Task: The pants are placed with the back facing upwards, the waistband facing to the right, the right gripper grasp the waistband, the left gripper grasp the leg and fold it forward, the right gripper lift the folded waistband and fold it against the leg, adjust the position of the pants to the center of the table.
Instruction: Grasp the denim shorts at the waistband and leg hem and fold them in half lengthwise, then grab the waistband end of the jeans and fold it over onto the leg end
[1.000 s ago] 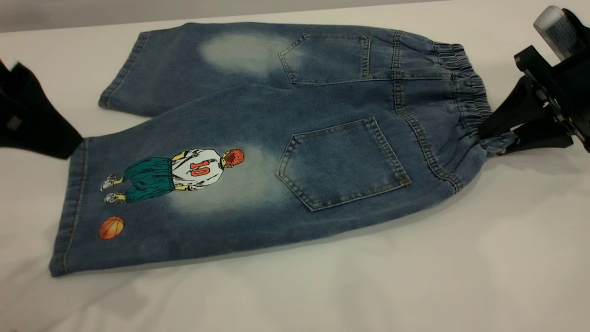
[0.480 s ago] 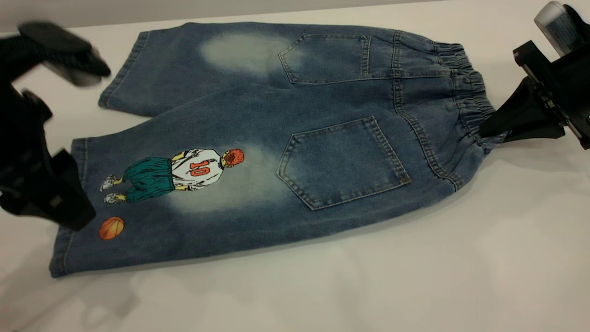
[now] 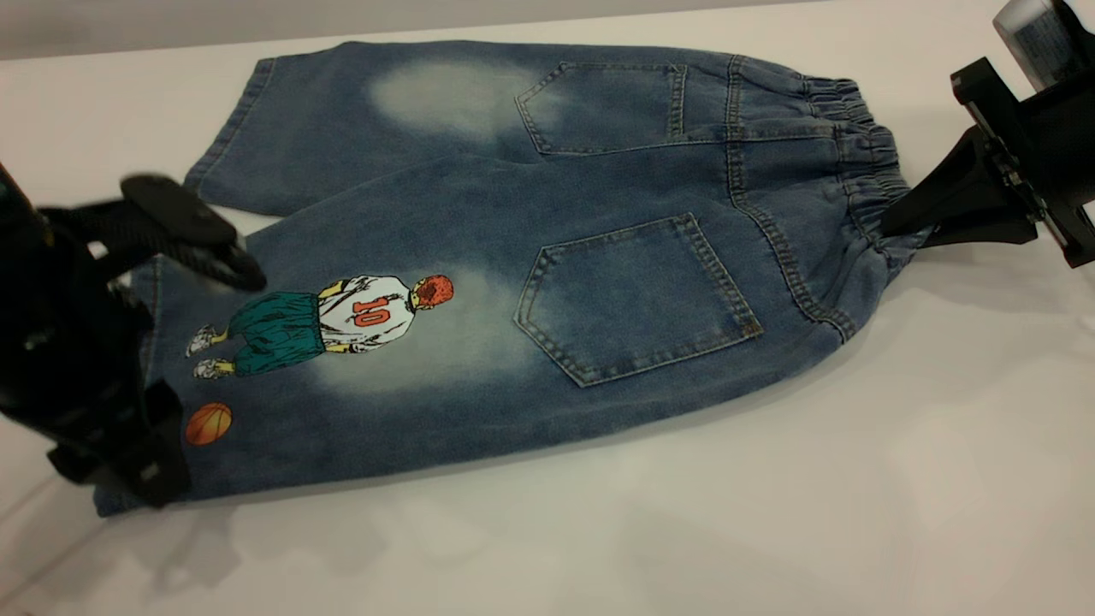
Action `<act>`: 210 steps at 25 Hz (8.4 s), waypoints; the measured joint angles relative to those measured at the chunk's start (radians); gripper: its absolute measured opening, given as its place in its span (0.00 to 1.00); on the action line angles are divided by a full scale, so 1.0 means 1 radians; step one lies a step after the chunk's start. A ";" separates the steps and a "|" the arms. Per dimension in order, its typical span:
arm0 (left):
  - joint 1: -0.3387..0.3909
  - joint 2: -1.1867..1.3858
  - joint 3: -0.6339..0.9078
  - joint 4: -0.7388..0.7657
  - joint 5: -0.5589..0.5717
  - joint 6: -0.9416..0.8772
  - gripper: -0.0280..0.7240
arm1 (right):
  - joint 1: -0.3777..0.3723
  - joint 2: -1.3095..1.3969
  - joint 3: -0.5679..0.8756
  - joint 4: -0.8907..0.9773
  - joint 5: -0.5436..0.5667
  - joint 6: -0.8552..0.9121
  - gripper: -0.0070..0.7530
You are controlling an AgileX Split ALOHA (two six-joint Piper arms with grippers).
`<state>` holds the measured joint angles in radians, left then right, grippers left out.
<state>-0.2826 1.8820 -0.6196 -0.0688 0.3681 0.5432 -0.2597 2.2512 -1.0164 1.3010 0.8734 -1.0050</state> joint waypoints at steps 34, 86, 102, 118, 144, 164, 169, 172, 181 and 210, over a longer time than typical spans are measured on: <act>0.000 0.089 -0.003 0.069 -0.062 -0.002 0.06 | 0.000 -0.021 0.001 0.014 0.134 -0.003 0.05; 0.131 0.086 -0.721 0.568 -0.089 -0.451 0.06 | -0.067 -0.197 0.220 0.445 -0.008 0.321 0.05; 0.132 0.392 -0.974 0.653 -0.090 -0.452 0.06 | -0.067 -0.082 0.007 0.441 -0.039 0.340 0.06; 0.131 0.388 -0.982 0.727 -0.034 -0.613 0.56 | -0.062 -0.083 -0.069 0.443 0.082 0.061 0.67; -0.071 0.352 -0.982 0.628 0.105 -0.576 0.63 | -0.040 0.057 -0.068 0.148 0.090 0.167 0.74; -0.093 0.259 -0.981 0.607 0.096 -0.577 0.63 | -0.032 0.135 -0.183 0.340 -0.008 0.093 0.74; -0.114 0.259 -0.980 0.605 0.098 -0.577 0.63 | 0.009 0.179 -0.211 0.380 0.023 0.104 0.71; -0.131 0.259 -0.980 0.590 0.098 -0.577 0.63 | 0.036 0.184 -0.211 0.421 0.009 0.072 0.64; -0.150 0.282 -0.978 0.512 0.084 -0.574 0.63 | 0.041 0.185 -0.226 0.438 0.049 0.001 0.18; -0.415 0.482 -0.989 0.259 -0.034 -0.417 0.63 | 0.041 -0.050 -0.337 0.424 0.350 0.030 0.18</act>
<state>-0.6981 2.3642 -1.6086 0.1900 0.3341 0.1259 -0.2183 2.2010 -1.3535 1.7251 1.2237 -0.9748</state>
